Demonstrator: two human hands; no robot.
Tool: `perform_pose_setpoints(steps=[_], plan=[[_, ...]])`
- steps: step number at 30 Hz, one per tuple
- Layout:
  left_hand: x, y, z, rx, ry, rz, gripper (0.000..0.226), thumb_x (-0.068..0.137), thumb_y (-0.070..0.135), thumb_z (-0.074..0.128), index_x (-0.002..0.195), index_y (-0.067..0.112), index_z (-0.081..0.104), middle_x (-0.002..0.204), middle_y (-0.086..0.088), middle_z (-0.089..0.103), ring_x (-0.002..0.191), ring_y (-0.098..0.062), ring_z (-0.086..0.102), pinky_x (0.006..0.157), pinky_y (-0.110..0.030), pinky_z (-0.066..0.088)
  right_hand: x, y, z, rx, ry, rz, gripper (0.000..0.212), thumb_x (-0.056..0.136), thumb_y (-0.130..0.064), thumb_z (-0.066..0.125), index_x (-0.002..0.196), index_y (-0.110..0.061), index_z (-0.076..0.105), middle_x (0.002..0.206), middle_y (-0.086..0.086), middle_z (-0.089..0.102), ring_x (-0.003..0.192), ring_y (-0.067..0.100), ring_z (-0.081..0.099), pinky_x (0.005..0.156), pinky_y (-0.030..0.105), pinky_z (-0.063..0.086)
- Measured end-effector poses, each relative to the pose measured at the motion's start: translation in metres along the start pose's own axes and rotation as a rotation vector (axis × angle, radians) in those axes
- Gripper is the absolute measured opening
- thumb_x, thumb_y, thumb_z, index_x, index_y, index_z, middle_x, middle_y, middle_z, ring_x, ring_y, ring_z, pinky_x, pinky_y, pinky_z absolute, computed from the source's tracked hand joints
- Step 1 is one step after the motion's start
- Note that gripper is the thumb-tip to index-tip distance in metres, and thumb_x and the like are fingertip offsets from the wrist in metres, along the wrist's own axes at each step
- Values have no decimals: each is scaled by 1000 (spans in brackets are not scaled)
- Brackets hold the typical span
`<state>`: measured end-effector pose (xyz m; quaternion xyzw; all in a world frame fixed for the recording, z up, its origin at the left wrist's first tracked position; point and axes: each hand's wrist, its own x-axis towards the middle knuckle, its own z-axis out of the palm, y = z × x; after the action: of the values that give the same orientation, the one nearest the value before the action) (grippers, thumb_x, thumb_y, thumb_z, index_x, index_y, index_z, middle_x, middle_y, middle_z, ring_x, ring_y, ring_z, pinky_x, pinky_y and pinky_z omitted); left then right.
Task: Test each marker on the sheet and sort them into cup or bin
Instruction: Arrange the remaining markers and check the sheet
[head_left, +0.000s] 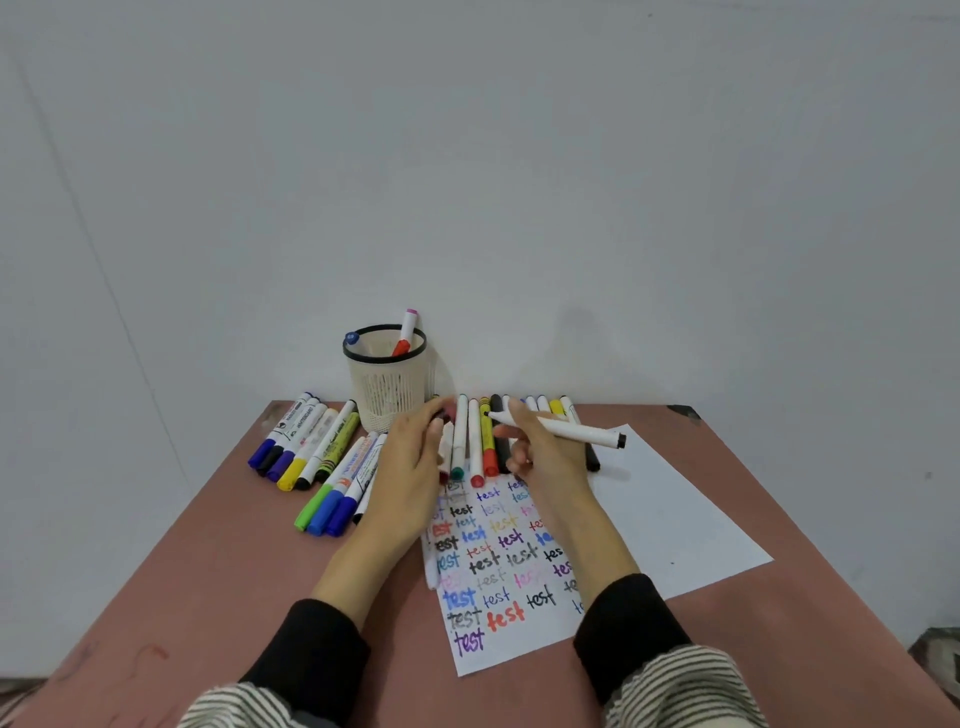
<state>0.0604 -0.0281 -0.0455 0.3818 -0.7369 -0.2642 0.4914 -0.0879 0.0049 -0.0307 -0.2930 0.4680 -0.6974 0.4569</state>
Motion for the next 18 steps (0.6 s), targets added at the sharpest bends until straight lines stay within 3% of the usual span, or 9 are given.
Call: perform_pose_setpoints(steps=[2, 6, 11, 18], plan=[[1, -2, 0, -73, 7, -77, 28, 102, 22, 44, 128, 28, 54, 120, 11, 58, 110, -7, 55, 90, -26, 47, 1, -1, -3, 43, -25, -2, 16, 87, -21, 72, 80, -12, 61, 62, 3, 58, 43, 8, 38, 44, 20, 33], [1, 1, 2, -203, 21, -198, 17, 97, 23, 56, 114, 22, 57, 107, 6, 62, 97, -9, 60, 67, -13, 51, 0, -5, -7, 127, -92, 10, 5, 90, -13, 67, 92, -9, 64, 65, -1, 54, 49, 7, 40, 43, 19, 35], [3, -4, 2, -246, 20, -217, 17, 93, 15, 62, 107, 24, 63, 100, 4, 65, 95, -13, 64, 72, -27, 58, -1, -8, -7, 234, -140, 144, 21, 92, -14, 52, 93, 0, 67, 64, 7, 54, 49, 11, 40, 45, 21, 30], [2, -2, 1, -279, -25, -192, 18, 92, 13, 63, 107, 22, 67, 98, -3, 69, 88, -12, 66, 68, -19, 55, -3, -6, -9, 193, -142, 180, 16, 92, -10, 51, 77, -5, 53, 59, 9, 53, 43, 11, 39, 41, 20, 29]])
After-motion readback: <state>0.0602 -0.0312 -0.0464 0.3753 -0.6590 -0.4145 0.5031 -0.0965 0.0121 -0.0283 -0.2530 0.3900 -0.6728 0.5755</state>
